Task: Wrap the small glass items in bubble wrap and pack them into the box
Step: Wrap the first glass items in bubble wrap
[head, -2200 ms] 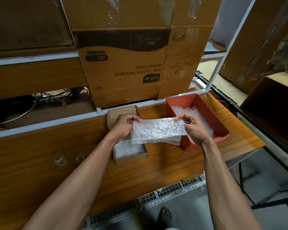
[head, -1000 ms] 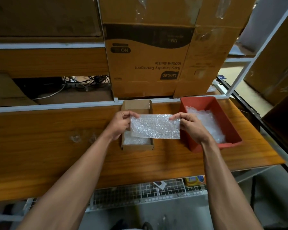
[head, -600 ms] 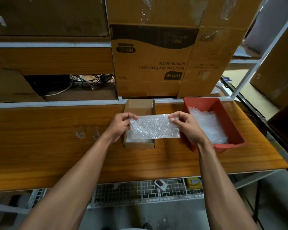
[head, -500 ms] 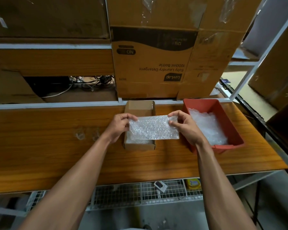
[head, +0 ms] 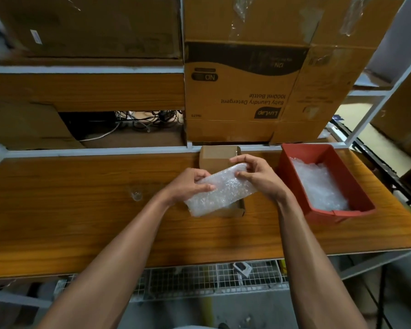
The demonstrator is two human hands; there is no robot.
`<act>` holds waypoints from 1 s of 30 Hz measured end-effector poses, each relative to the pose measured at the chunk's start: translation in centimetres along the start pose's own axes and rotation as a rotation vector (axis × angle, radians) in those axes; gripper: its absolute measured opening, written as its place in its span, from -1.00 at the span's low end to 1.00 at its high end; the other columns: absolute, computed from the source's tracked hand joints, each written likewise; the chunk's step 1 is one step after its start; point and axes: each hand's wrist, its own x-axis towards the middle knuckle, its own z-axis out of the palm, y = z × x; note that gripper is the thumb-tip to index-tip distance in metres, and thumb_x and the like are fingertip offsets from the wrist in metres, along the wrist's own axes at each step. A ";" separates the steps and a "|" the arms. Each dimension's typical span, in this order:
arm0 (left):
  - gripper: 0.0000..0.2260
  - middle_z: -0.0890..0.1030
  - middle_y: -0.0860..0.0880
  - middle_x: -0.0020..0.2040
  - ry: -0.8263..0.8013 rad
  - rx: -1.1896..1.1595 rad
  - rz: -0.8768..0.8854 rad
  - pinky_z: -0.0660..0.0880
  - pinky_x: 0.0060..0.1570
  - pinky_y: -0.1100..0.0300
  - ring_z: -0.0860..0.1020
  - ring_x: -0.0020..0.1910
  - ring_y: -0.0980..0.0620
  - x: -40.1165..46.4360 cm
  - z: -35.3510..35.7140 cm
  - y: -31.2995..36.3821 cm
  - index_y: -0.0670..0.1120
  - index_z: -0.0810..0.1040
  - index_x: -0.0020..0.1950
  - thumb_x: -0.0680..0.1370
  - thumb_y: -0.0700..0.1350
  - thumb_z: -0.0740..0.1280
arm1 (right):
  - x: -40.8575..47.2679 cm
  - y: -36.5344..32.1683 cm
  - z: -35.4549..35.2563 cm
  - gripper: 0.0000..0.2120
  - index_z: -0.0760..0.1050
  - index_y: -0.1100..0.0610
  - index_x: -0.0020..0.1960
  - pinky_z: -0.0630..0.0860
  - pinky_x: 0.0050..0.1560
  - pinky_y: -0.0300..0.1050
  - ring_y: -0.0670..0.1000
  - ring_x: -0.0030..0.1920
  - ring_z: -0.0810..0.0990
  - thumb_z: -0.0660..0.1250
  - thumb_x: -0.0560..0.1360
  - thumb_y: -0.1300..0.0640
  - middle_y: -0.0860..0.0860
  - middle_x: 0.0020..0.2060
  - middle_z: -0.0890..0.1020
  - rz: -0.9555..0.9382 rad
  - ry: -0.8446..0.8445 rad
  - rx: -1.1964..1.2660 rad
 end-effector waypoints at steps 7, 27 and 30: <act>-0.84 0.73 -0.08 0.07 0.247 -0.138 0.026 0.67 -0.06 0.14 0.71 0.02 0.02 -1.8 -4.4 -3.3 -0.15 0.65 0.18 0.62 -0.17 0.44 | 0.1 0.8 1.1 -0.87 0.69 0.12 0.15 0.65 -0.02 -0.12 0.03 0.01 0.71 0.44 0.61 0.21 0.08 0.02 0.74 0.016 0.156 0.089; -0.78 0.70 -0.12 0.15 0.579 -0.649 0.017 0.61 0.21 -0.29 0.67 0.16 -0.23 0.0 3.5 -0.3 0.05 0.59 0.26 0.68 0.09 0.28 | 3.4 -0.3 11.6 -0.85 0.65 0.02 0.13 0.57 -0.21 -0.24 -0.22 -0.17 0.61 0.39 0.63 0.21 -0.06 -0.08 0.69 -0.109 0.469 0.040; -0.63 0.67 -0.13 0.27 0.511 -0.623 0.059 0.54 0.34 -0.28 0.64 0.29 -0.15 -0.3 3.6 -0.2 -0.07 0.52 0.40 0.69 0.13 0.30 | 2.8 0.3 11.4 -0.85 0.64 -0.03 0.10 0.61 -0.15 -0.07 -0.11 -0.16 0.58 0.45 0.59 0.18 -0.07 -0.14 0.67 -0.132 0.420 0.016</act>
